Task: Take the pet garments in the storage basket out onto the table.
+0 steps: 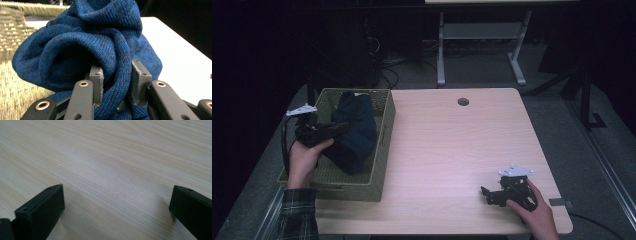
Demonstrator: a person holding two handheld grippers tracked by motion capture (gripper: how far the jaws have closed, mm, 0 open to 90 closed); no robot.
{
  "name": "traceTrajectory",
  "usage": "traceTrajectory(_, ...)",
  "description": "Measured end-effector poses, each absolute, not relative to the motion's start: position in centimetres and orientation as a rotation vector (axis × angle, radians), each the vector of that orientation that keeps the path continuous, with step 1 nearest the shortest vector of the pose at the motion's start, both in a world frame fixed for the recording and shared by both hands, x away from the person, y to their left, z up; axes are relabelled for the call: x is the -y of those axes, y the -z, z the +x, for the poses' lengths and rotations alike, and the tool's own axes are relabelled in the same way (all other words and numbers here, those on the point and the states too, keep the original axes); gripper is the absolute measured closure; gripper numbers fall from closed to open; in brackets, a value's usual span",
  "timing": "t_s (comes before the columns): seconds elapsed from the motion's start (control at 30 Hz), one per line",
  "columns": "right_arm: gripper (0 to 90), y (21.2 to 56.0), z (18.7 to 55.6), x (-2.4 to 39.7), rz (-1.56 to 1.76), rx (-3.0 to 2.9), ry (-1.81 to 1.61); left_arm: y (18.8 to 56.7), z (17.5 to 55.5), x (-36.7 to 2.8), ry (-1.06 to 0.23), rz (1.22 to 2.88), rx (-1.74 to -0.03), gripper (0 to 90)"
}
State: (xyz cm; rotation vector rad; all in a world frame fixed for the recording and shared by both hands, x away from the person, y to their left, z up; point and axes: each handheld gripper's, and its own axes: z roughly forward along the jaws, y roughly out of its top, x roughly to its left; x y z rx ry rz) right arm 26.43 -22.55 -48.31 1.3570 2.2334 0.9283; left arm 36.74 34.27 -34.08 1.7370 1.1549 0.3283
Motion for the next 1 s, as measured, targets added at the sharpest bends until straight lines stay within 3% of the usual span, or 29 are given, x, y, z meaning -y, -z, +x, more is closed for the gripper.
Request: traceTrajectory(1.0,0.0,48.3,26.4,22.5,1.361,-2.232,-0.929,28.7,34.0,-30.5,-0.352,1.641,-0.843,67.6)
